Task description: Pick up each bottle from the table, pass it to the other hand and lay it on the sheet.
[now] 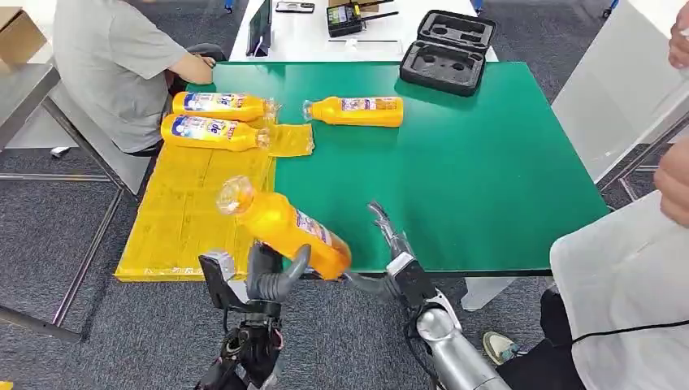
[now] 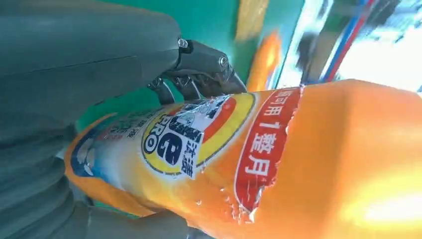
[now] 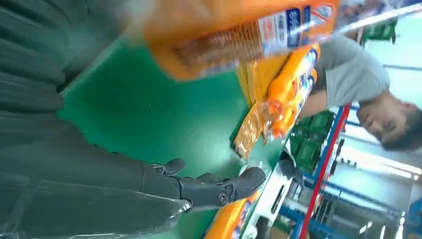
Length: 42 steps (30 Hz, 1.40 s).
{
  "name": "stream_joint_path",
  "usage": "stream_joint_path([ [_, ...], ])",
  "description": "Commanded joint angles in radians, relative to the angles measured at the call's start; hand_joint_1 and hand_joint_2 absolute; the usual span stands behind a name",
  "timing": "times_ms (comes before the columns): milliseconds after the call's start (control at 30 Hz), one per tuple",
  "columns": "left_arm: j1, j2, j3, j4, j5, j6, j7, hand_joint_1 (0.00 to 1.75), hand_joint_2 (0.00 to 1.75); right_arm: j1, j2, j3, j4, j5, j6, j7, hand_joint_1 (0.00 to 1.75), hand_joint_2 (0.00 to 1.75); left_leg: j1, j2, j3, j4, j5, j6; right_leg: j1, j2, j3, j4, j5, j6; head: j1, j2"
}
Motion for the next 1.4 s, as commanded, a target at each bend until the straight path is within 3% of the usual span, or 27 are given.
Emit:
stream_joint_path([
  [33, -0.051, 0.027, 0.014, 0.012, -0.155, 0.203, -0.038, 1.73, 1.75, -0.013, 0.002, -0.034, 0.036, 0.008, -0.005, 0.003, 0.00, 1.75, 0.001, 0.000, 0.002, 0.000, 0.000, -0.001, 0.001, 0.000, 0.002, -0.001, 0.000, -0.001, 0.000, 0.000],
  [200, -0.085, 0.123, 0.047, -0.025, -0.518, 0.648, -0.040, 1.68, 1.75, 0.003, 0.003, -0.051, 0.011, 0.004, 0.007, 0.003, 0.00, 1.75, 0.001, 0.001, 0.002, -0.001, -0.001, -0.002, 0.001, 0.001, 0.002, 0.000, 0.000, -0.002, 0.000, 0.000],
  [267, -0.092, 0.110, 0.221, -0.038, -0.748, 0.648, -0.040, 1.71, 1.75, 0.015, 0.008, -0.069, 0.003, -0.004, 0.015, 0.003, 0.00, 1.75, 0.001, 0.002, 0.001, 0.000, 0.000, -0.002, 0.001, 0.002, 0.001, 0.000, 0.000, -0.002, 0.000, 0.000],
  [333, -0.113, 0.057, 0.426, -0.047, -1.070, 0.648, -0.040, 1.75, 1.75, 0.020, 0.012, -0.073, -0.001, -0.004, 0.027, 0.003, 0.00, 1.75, 0.003, 0.003, 0.004, 0.001, -0.002, -0.004, 0.003, 0.003, 0.003, 0.000, -0.001, -0.004, 0.000, 0.000],
  [533, -0.244, -0.007, 0.767, -0.006, -1.497, 0.648, -0.040, 1.75, 1.75, 0.008, 0.041, -0.082, 0.012, 0.010, 0.052, 0.003, 0.00, 1.75, 0.003, 0.004, 0.002, 0.002, -0.001, -0.004, 0.003, 0.003, 0.001, 0.001, 0.000, -0.003, 0.000, 0.000],
  [633, -0.278, 0.000, 0.814, -0.022, -1.670, 0.648, 0.017, 1.75, 1.75, 0.001, 0.045, -0.090, 0.023, 0.010, 0.063, 0.003, 0.00, 1.75, 0.003, 0.002, 0.001, 0.001, 0.000, -0.003, 0.003, 0.001, 0.001, 0.001, 0.000, -0.003, 0.001, 0.000],
  [733, -0.295, 0.036, 0.747, 0.011, -1.754, 0.648, 0.121, 1.68, 1.75, 0.003, 0.048, -0.098, 0.020, 0.011, 0.071, 0.003, 0.00, 1.75, 0.002, 0.001, 0.001, 0.001, 0.001, -0.002, 0.002, 0.001, 0.001, 0.001, 0.000, -0.002, 0.000, 0.000],
  [800, -0.295, 0.036, 0.747, 0.011, -1.754, 0.648, 0.121, 1.66, 1.75, 0.003, 0.048, -0.098, 0.020, 0.011, 0.071, 0.003, 0.00, 1.75, 0.003, 0.001, 0.003, 0.001, 0.000, -0.003, 0.003, 0.000, 0.003, 0.001, -0.001, -0.003, 0.000, 0.000],
  [867, -0.297, 0.113, 0.561, 0.070, -1.814, 0.648, 0.313, 1.57, 1.75, 0.000, 0.046, -0.099, 0.024, 0.010, 0.078, 0.003, 0.00, 1.75, 0.002, 0.000, 0.002, 0.000, 0.001, -0.002, 0.001, 0.000, 0.002, 0.001, -0.001, -0.002, 0.000, 0.000],
  [900, -0.297, 0.113, 0.561, 0.070, -1.814, 0.648, 0.313, 1.54, 1.75, 0.000, 0.046, -0.099, 0.024, 0.010, 0.078, 0.003, 0.00, 1.75, 0.002, -0.001, 0.002, 0.000, 0.001, -0.003, 0.002, -0.001, 0.003, 0.001, -0.001, -0.002, 0.000, 0.000],
  [1033, -0.331, 0.196, 0.348, 0.193, -1.837, 0.648, 0.474, 1.54, 1.75, -0.005, 0.041, -0.099, 0.030, 0.001, 0.083, 0.003, 0.00, 1.75, 0.002, -0.001, 0.002, 0.000, 0.001, -0.003, 0.002, -0.001, 0.002, 0.001, -0.001, -0.003, 0.000, 0.000],
  [1400, -0.358, 0.209, 0.207, 0.371, -1.837, 0.648, 0.526, 1.57, 1.75, -0.013, 0.050, -0.114, 0.048, 0.017, 0.107, 0.003, 0.00, 1.75, 0.001, 0.000, 0.003, -0.001, 0.001, -0.002, 0.001, 0.000, 0.003, 0.000, 0.000, -0.002, 0.001, 0.000],
])
